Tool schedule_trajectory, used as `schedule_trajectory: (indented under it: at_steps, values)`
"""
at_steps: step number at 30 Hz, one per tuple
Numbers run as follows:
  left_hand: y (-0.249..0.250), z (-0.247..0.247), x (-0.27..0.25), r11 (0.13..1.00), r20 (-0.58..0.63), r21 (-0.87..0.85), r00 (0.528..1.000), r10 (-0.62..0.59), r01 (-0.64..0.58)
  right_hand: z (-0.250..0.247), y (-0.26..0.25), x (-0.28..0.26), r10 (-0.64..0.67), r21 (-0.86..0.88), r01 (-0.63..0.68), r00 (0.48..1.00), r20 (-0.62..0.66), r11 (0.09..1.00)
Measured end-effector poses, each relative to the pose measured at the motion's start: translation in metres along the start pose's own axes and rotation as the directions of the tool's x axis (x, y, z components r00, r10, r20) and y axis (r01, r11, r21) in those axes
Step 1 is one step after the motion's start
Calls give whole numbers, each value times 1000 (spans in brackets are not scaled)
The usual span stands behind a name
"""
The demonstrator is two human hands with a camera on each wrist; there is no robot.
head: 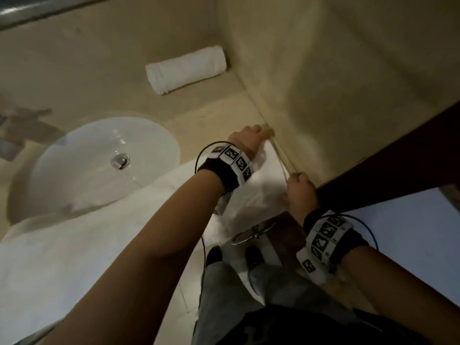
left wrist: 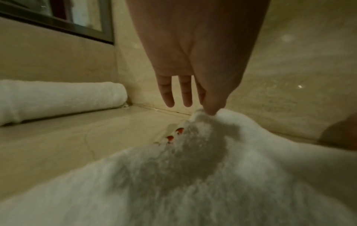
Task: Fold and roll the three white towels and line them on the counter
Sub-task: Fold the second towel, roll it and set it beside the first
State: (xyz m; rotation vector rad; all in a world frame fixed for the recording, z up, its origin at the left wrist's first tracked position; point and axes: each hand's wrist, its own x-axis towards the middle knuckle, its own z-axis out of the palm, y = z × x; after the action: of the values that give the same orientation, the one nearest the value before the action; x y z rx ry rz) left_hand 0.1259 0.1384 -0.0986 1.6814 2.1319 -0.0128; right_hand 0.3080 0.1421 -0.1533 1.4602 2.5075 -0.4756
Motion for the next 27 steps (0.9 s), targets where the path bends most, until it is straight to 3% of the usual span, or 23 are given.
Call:
schedule_trajectory:
  at_steps: [4, 10, 18, 27]
  values:
    - [-1, -4, 21, 973, 125, 174, 984, 130, -151, -3, 0, -4, 44, 133, -45, 999, 7, 990]
    - [-2, -9, 35, 923, 139, 288, 965, 222, -254, -1, -3, -11, 176, 244, -174, 984, 12, 954]
    - [-14, -16, 47, 881, 107, 420, 976, 191, -219, 3, -7, -22, 331, 271, -314, 944, -17, 910]
    - [-14, -9, 69, 962, 93, 233, 988, 126, -145, 5, -16, -12, 437, 295, -418, 900, 1, 859]
